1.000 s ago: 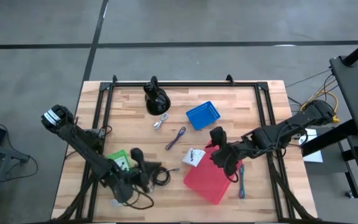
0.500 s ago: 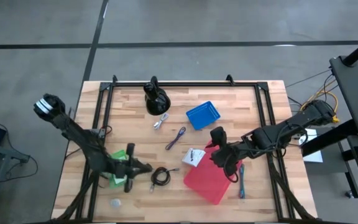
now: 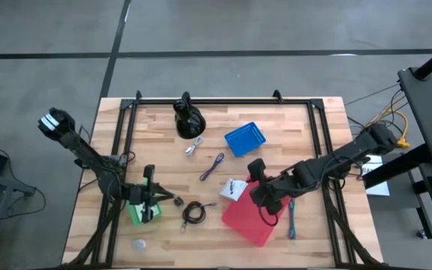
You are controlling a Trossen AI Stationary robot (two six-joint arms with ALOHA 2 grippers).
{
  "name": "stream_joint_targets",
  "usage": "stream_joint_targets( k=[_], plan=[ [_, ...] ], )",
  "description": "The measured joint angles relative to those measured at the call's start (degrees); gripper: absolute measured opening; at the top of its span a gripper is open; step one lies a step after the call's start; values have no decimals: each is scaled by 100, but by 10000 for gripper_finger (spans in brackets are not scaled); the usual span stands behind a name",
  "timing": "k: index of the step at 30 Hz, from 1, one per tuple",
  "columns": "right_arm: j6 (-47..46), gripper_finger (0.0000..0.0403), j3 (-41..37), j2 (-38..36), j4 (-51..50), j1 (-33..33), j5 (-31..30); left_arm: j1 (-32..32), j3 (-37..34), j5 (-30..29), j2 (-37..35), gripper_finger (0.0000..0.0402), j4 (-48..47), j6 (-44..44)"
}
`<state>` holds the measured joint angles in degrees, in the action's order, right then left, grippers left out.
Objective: Pick and place items into bin
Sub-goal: Put the white card reader box into the green bin
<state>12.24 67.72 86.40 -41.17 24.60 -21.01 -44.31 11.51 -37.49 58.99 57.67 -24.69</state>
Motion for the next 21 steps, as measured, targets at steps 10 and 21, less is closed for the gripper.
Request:
stream_joint_targets(
  k=[10,21],
  plan=[
    [122,224,18,563,156,-13,-33,9,85,-2,217,3,38,-12],
    [597,224,18,947,301,-39,-618,11,87,-2,234,3,63,-140]
  ],
)
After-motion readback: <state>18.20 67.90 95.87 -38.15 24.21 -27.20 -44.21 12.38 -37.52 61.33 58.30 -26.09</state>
